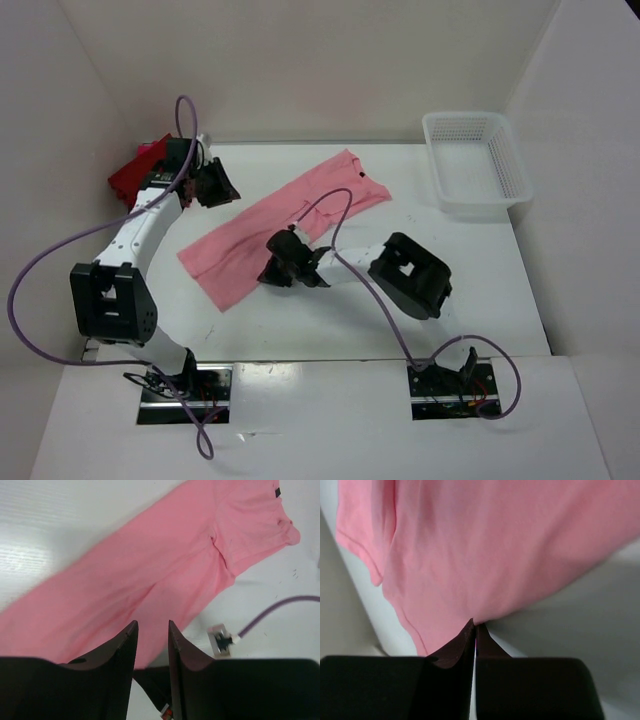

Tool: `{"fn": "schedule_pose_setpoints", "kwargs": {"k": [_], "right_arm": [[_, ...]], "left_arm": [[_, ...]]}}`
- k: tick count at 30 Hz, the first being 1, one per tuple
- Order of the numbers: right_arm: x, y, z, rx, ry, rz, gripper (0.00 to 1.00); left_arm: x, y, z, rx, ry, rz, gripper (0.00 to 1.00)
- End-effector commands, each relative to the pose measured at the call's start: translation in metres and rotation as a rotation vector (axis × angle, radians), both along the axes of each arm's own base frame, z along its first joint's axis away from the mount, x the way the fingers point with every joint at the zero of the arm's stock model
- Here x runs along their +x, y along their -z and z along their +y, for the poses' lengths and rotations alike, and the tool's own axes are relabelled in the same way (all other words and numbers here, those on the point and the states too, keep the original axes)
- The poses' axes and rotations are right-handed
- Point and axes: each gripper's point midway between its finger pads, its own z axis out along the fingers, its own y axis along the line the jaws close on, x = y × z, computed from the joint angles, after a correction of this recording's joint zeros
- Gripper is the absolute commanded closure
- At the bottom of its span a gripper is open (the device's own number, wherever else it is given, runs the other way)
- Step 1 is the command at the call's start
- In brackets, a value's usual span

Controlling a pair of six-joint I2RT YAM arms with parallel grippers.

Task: Fold and stack the t-shirts
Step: Rotate the tshirt 90 degrees

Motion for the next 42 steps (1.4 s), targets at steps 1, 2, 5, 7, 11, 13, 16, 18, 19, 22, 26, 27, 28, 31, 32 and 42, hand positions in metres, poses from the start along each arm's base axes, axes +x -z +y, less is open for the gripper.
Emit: {"fn": "schedule_pose_setpoints", "kwargs": {"k": [1, 2, 5, 7, 11, 13, 16, 18, 19, 22, 26, 27, 28, 31, 32, 42], "right_arm": [[-0.023, -0.005, -0.048, -0.118, -0.043, -0.021, 0.99], [-0.038, 0.013, -0.070, -0.165, -0.057, -0.002, 0.99], [-0.067, 0.020, -0.113, -0.226, -0.092, 0.032, 0.99], [-0.084, 0.018, -0.129, -0.235, -0.109, 0.063, 0.99], [-0.116, 0.021, -0.162, -0.257, -0.153, 0.133, 0.97], [-0.124, 0.016, -0.173, -0.270, -0.144, 0.155, 0.96], [-0.125, 0.001, -0.193, -0.272, -0.096, 0.141, 0.91], [-0.126, -0.008, -0.203, -0.241, -0.089, 0.134, 0.78], [-0.123, -0.012, -0.208, -0.232, -0.074, 0.145, 0.69], [-0.122, -0.029, -0.214, -0.229, -0.073, 0.111, 0.60], [-0.112, -0.042, -0.221, -0.209, -0.056, 0.086, 0.60], [-0.115, -0.045, -0.221, -0.202, -0.063, 0.091, 0.60], [-0.116, -0.045, -0.220, -0.200, -0.077, 0.091, 0.60], [-0.115, -0.052, -0.222, -0.193, -0.068, 0.086, 0.60], [-0.114, -0.054, -0.224, -0.191, -0.054, 0.084, 0.60], [-0.109, -0.059, -0.229, -0.180, -0.020, 0.085, 0.59]], "left_arm": [[0.025, -0.002, -0.016, 0.037, 0.060, -0.065, 0.62], [0.029, 0.008, -0.030, 0.038, 0.089, -0.047, 0.60], [0.044, 0.030, -0.051, 0.053, 0.146, -0.022, 0.52], [0.058, 0.042, -0.071, 0.061, 0.192, -0.021, 0.47], [0.091, 0.065, -0.095, 0.067, 0.231, -0.027, 0.39], [0.107, 0.070, -0.111, 0.063, 0.253, -0.052, 0.35], [0.136, 0.094, -0.133, 0.070, 0.284, -0.058, 0.31], [0.160, 0.080, -0.140, 0.075, 0.296, -0.129, 0.29], [0.165, 0.098, -0.148, 0.077, 0.307, -0.110, 0.27], [0.182, 0.108, -0.160, 0.096, 0.351, -0.138, 0.27], [0.194, 0.134, -0.171, 0.097, 0.363, -0.124, 0.31], [0.206, 0.119, -0.175, 0.083, 0.353, -0.170, 0.32], [0.208, 0.138, -0.176, 0.087, 0.354, -0.143, 0.34], [0.219, 0.138, -0.191, 0.055, 0.367, -0.161, 0.47], [0.221, 0.136, -0.193, 0.047, 0.374, -0.171, 0.51], [0.257, 0.097, -0.177, 0.037, 0.224, -0.305, 1.00]]}}
